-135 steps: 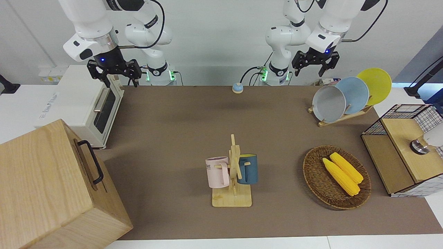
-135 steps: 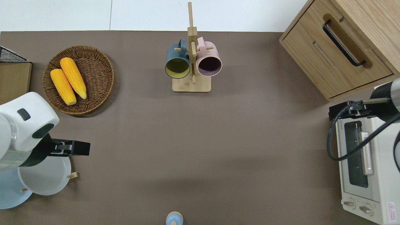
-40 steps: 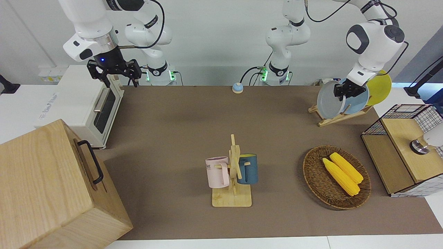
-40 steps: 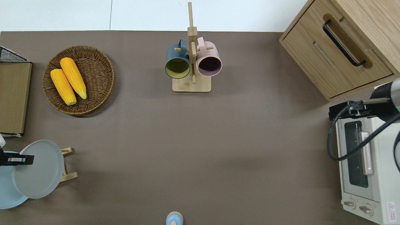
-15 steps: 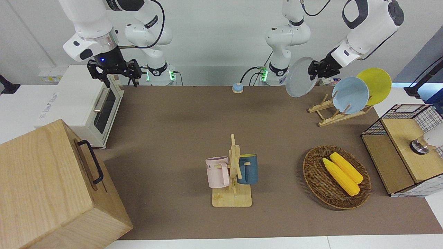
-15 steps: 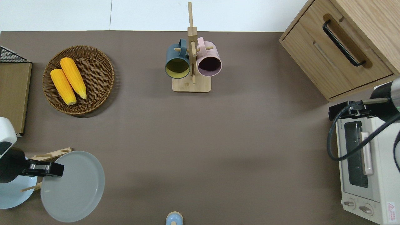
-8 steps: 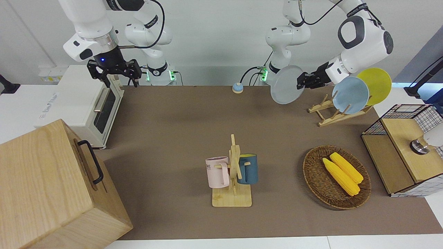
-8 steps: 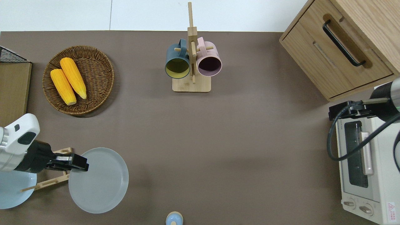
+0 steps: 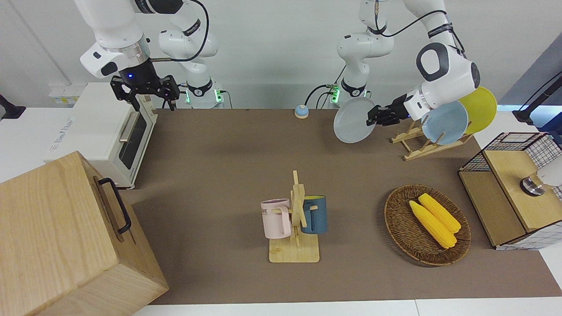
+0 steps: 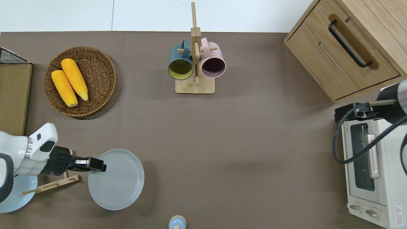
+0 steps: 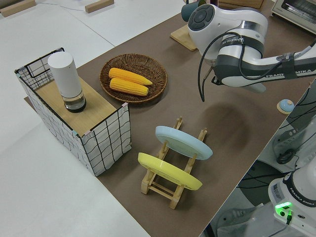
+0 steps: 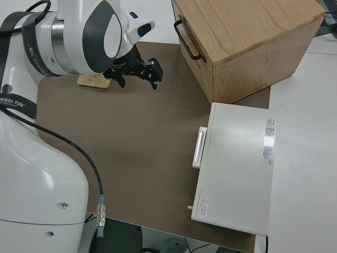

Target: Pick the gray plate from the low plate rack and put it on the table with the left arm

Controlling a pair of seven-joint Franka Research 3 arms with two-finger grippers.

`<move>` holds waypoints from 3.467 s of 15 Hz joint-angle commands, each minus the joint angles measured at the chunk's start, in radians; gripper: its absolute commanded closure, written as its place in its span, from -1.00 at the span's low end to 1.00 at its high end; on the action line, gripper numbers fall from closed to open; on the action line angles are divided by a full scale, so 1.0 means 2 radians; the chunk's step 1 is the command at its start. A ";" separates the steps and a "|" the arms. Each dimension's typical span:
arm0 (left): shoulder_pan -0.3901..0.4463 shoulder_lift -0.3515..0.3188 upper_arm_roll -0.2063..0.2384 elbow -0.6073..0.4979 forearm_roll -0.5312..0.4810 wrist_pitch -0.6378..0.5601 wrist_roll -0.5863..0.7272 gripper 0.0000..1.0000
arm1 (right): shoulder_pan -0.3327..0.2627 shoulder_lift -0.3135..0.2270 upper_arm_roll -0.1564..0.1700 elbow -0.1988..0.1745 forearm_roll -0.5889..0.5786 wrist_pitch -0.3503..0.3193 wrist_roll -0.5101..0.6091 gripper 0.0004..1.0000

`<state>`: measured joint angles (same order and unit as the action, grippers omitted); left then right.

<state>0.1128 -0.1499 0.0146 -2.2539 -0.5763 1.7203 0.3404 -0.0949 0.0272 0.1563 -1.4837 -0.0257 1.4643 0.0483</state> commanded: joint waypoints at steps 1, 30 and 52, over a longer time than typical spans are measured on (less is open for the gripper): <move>0.004 0.001 0.006 -0.047 -0.035 0.047 0.076 1.00 | 0.004 0.000 -0.003 0.003 0.001 0.000 0.002 -0.97; -0.006 0.041 -0.020 0.002 0.062 0.167 0.102 -1.00 | 0.004 0.000 -0.003 0.003 0.001 0.000 0.002 -0.97; -0.007 0.027 -0.093 0.228 0.277 -0.035 -0.094 -0.99 | 0.004 0.000 -0.003 0.003 0.001 0.000 0.002 -0.97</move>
<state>0.1082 -0.1039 -0.1698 -1.8162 -0.0670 1.6680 0.1173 -0.0949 0.0272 0.1563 -1.4837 -0.0257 1.4643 0.0483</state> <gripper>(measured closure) 0.004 0.013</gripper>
